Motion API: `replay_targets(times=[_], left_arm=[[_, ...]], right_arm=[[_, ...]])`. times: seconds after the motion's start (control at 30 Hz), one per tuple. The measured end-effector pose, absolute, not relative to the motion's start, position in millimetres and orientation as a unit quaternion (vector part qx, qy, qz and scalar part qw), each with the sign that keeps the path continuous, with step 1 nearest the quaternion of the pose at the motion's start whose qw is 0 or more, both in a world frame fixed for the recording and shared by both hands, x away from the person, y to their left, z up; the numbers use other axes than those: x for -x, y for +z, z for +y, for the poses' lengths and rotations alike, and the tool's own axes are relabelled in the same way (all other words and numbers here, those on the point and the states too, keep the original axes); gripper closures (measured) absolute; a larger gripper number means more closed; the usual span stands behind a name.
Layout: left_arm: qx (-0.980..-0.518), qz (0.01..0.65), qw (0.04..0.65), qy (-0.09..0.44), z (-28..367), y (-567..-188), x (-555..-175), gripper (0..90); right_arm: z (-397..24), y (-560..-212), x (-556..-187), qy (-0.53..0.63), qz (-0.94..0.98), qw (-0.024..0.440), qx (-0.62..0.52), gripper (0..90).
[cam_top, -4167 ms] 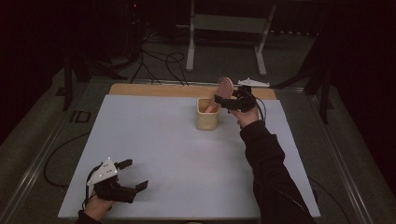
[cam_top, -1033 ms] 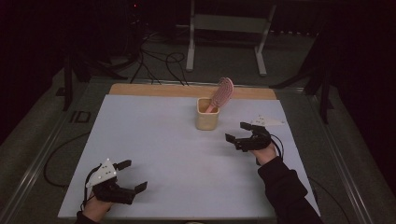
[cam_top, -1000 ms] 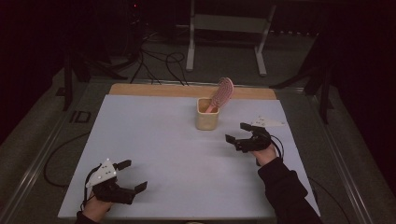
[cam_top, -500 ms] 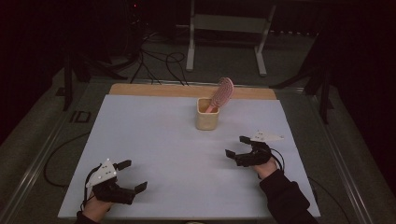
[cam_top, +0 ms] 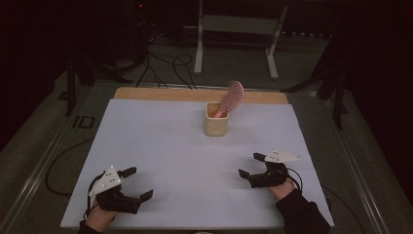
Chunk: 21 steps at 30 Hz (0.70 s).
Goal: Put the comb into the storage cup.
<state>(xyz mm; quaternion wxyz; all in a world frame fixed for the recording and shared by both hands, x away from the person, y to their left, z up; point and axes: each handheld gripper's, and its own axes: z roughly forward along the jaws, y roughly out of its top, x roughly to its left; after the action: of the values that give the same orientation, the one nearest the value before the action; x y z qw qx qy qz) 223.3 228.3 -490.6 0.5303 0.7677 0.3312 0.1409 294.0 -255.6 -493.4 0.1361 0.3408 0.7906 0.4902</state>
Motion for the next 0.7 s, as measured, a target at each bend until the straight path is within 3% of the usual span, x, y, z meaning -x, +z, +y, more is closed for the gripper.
replay_targets(times=[0.7], left_arm=[[-0.768, 0.329, 0.531, 0.142, 229, -490, -223, 0.2]], right_arm=[[-281, -494, -263, 0.475, 0.790, 0.167, -0.351, 8.5]])
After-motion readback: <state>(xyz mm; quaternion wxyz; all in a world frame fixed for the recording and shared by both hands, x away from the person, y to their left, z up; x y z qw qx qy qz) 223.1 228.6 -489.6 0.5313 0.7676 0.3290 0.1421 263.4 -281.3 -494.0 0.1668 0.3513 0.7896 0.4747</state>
